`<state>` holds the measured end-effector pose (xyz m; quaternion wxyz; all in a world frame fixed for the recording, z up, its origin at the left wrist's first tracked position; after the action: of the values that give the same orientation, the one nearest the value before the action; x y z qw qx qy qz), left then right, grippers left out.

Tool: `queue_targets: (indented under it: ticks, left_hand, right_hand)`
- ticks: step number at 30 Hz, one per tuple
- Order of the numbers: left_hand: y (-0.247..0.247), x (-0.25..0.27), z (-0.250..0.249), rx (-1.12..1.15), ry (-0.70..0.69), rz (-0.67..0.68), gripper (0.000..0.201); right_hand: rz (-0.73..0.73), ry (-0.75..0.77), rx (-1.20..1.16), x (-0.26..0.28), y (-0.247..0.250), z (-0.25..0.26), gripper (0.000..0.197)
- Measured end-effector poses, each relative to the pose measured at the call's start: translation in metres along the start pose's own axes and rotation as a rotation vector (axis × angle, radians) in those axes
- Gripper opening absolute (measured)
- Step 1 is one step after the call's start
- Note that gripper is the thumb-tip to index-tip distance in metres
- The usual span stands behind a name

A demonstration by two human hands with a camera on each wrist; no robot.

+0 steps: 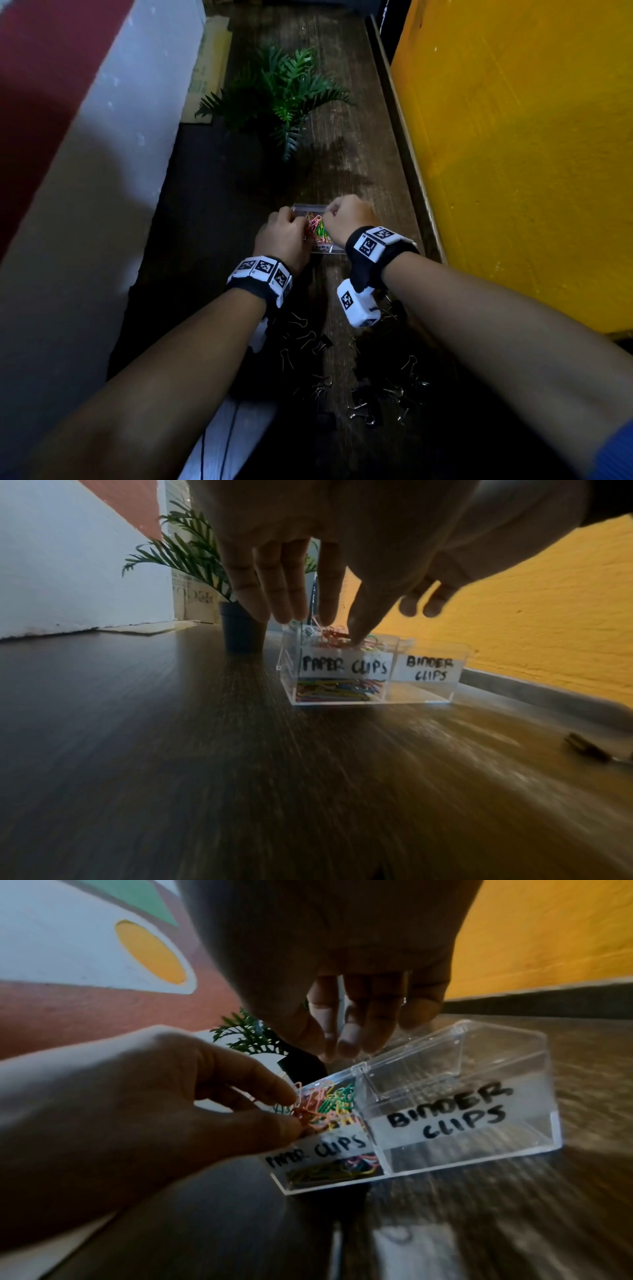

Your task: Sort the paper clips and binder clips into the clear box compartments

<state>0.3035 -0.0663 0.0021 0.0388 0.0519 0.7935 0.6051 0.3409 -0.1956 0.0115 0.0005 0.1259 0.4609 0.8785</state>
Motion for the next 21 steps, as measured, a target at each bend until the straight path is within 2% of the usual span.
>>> queue_targets:
  ticks: [3, 7, 10, 16, 19, 21]
  left_hand:
    - [-0.005, 0.005, -0.003, -0.025, -0.033, 0.024, 0.034]
    - [-0.010, 0.009, -0.006, -0.097, -0.066, 0.063, 0.042]
    - [-0.009, 0.010, -0.011, -0.137, -0.095, 0.056, 0.042]
    - [-0.022, 0.018, -0.012, -0.135, -0.126, 0.145, 0.055]
    - [-0.015, 0.026, -0.015, -0.119, -0.122, 0.084, 0.061]
    - [-0.008, 0.036, -0.028, -0.087, -0.158, 0.023, 0.056]
  right_hand:
    - [-0.027, 0.131, 0.107, 0.007, -0.003, 0.002, 0.018]
    - [0.070, 0.331, 0.374, 0.020, -0.016, 0.002, 0.031]
    - [0.096, 0.391, 0.361, 0.028, -0.013, -0.001, 0.036]
    - [-0.016, 0.370, 0.134, 0.053, 0.033, -0.021, 0.033]
    - [-0.054, 0.305, 0.068, 0.069, 0.050, -0.054, 0.026]
    - [-0.029, 0.259, 0.054, 0.085, 0.052, -0.081, 0.019]
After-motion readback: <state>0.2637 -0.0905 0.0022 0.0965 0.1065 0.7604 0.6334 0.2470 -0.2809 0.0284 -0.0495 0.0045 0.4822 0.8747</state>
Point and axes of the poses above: each hand's wrist, its own x-axis away from the middle knuckle, its own y-axis out of the back of the hand, z = x × y, the point moved 9 cm from there along -x, towards the middle knuckle, and after that the axes turned 1 degree about -x, right-handed, at the moved point
